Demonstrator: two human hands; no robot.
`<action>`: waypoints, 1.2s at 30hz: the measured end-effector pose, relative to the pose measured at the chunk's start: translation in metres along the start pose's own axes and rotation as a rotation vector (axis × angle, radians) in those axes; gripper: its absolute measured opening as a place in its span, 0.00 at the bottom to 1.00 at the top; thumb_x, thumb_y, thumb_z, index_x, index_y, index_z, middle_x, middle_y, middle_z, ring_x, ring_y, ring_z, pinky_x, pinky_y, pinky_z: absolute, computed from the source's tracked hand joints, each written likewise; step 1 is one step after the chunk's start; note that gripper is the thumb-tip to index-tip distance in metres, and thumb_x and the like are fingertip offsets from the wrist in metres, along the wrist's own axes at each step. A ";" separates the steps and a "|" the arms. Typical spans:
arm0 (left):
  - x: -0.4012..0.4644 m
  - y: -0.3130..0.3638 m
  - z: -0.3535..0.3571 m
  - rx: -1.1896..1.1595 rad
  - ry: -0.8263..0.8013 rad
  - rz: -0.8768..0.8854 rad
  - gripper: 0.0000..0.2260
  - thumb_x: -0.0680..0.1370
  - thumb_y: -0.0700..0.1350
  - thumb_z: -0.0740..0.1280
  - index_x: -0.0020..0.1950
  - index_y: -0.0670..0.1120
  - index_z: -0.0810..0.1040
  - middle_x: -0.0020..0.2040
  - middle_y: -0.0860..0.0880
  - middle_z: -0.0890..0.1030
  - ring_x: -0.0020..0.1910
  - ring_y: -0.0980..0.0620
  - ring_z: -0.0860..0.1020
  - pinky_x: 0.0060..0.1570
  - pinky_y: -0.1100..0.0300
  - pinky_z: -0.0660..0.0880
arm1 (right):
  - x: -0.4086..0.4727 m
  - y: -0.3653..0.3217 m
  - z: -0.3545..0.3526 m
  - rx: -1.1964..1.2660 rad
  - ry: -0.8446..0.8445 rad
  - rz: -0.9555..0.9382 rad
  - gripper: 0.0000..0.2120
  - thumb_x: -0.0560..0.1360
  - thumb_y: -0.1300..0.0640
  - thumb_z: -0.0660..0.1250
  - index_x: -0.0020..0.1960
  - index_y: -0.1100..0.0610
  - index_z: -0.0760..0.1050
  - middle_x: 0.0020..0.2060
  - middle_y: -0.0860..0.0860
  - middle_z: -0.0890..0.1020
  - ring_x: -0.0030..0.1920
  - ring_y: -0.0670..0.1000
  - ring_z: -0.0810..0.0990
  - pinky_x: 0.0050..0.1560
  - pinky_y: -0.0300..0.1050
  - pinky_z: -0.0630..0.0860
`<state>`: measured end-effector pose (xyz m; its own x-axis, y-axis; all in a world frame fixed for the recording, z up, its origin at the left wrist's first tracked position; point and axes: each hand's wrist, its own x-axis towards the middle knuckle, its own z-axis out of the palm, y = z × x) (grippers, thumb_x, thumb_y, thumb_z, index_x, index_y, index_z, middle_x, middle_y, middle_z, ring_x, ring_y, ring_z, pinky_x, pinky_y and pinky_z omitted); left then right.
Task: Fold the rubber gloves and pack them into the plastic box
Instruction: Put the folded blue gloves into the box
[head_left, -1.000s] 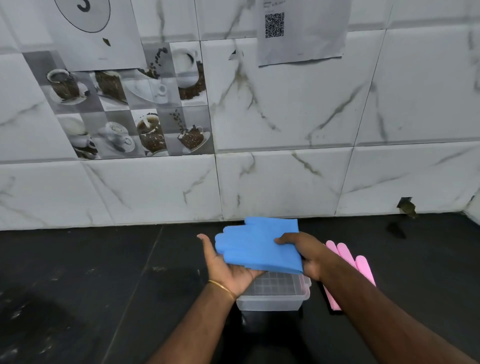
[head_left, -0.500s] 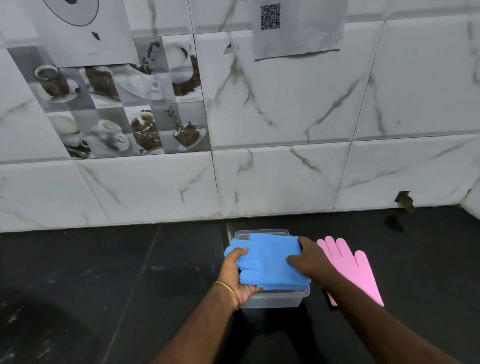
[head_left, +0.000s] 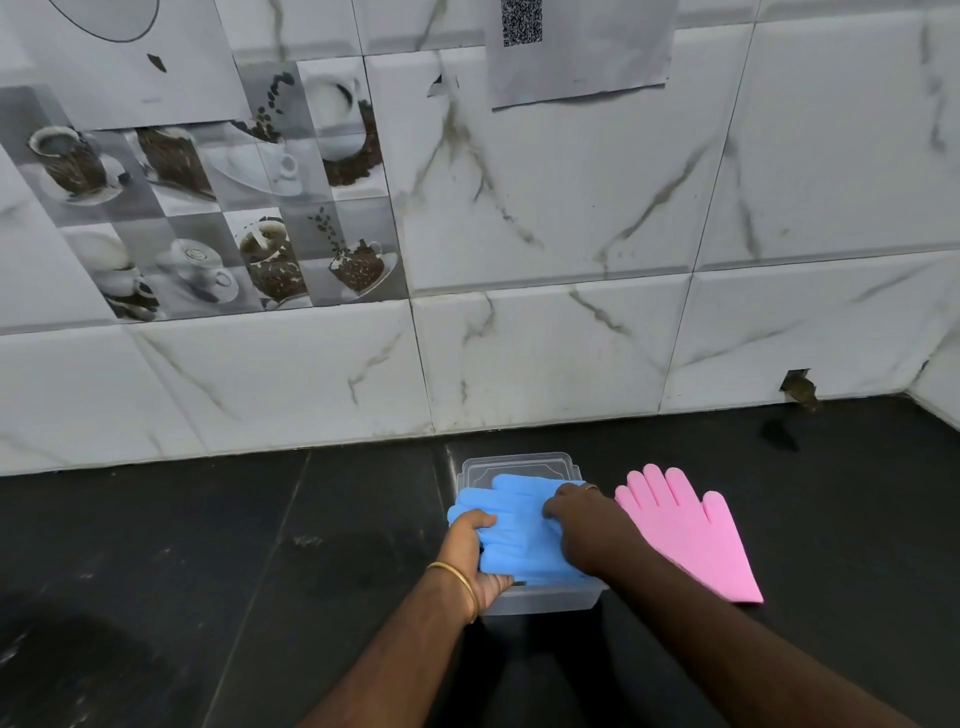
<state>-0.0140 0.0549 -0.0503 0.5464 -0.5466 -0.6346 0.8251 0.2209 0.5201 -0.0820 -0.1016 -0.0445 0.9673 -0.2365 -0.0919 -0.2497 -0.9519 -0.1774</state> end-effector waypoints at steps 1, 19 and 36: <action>0.001 0.000 0.002 0.025 0.009 -0.006 0.19 0.74 0.40 0.61 0.63 0.36 0.75 0.56 0.34 0.81 0.47 0.35 0.81 0.46 0.42 0.80 | 0.001 -0.001 0.002 -0.036 0.003 -0.005 0.19 0.73 0.63 0.59 0.62 0.53 0.76 0.61 0.51 0.76 0.62 0.57 0.74 0.60 0.51 0.75; 0.029 0.007 0.013 0.430 0.207 -0.156 0.13 0.76 0.33 0.53 0.39 0.36 0.76 0.29 0.40 0.81 0.35 0.41 0.79 0.30 0.52 0.78 | 0.020 -0.006 0.023 -0.235 -0.077 -0.069 0.15 0.75 0.67 0.61 0.60 0.61 0.76 0.60 0.58 0.78 0.62 0.59 0.76 0.58 0.52 0.75; -0.008 0.058 0.031 2.205 0.362 0.370 0.17 0.73 0.51 0.67 0.58 0.46 0.79 0.58 0.44 0.81 0.55 0.44 0.81 0.55 0.53 0.78 | 0.017 -0.001 0.027 -0.241 -0.106 -0.125 0.13 0.78 0.66 0.59 0.59 0.59 0.77 0.61 0.58 0.76 0.61 0.60 0.75 0.57 0.53 0.75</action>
<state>0.0250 0.0472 0.0026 0.7935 -0.5274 -0.3036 -0.5368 -0.8416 0.0588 -0.0663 -0.0994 -0.0722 0.9765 -0.1051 -0.1884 -0.0988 -0.9942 0.0426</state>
